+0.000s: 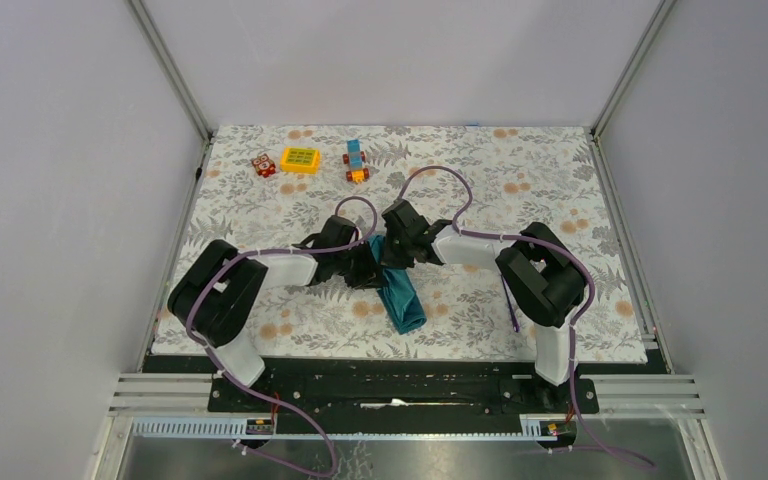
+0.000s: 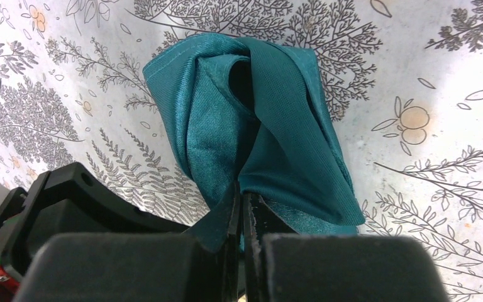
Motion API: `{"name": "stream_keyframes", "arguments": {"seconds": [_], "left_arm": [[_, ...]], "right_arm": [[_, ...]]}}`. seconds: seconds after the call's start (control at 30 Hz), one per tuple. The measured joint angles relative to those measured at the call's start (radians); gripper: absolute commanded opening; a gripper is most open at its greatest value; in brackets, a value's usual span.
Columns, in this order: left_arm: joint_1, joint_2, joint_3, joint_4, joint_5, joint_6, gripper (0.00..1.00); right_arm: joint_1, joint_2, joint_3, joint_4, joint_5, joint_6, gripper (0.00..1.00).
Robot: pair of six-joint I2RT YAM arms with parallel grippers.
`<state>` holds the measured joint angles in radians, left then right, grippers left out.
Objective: Fold the napkin into a case and place the utensils inside
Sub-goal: Stuff the top corner of the smaller-rectangle-folded napkin at the center of the board.
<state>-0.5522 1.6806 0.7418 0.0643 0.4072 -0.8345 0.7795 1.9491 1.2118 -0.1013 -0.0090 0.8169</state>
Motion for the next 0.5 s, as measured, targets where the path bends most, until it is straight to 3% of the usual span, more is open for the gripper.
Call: {"name": "stream_keyframes", "arguments": {"seconds": [0.13, 0.2, 0.3, 0.5], "left_arm": [[-0.002, 0.010, 0.005, -0.003, -0.015, -0.005, 0.00], [-0.003, 0.011, 0.005, -0.003, -0.018, -0.010, 0.00], [-0.003, 0.013, 0.005, 0.002, -0.016, -0.016, 0.18], [-0.003, -0.008, -0.009, 0.011, -0.014, -0.029, 0.26]], "right_arm": [[0.000, 0.000, -0.003, 0.007, -0.012, 0.000, 0.00], [-0.001, 0.000, -0.005, 0.010, -0.013, 0.000, 0.00], [-0.002, -0.007, -0.009, 0.010, -0.017, -0.001, 0.00], [-0.004, -0.020, -0.011, 0.009, -0.022, -0.002, 0.00]]}}
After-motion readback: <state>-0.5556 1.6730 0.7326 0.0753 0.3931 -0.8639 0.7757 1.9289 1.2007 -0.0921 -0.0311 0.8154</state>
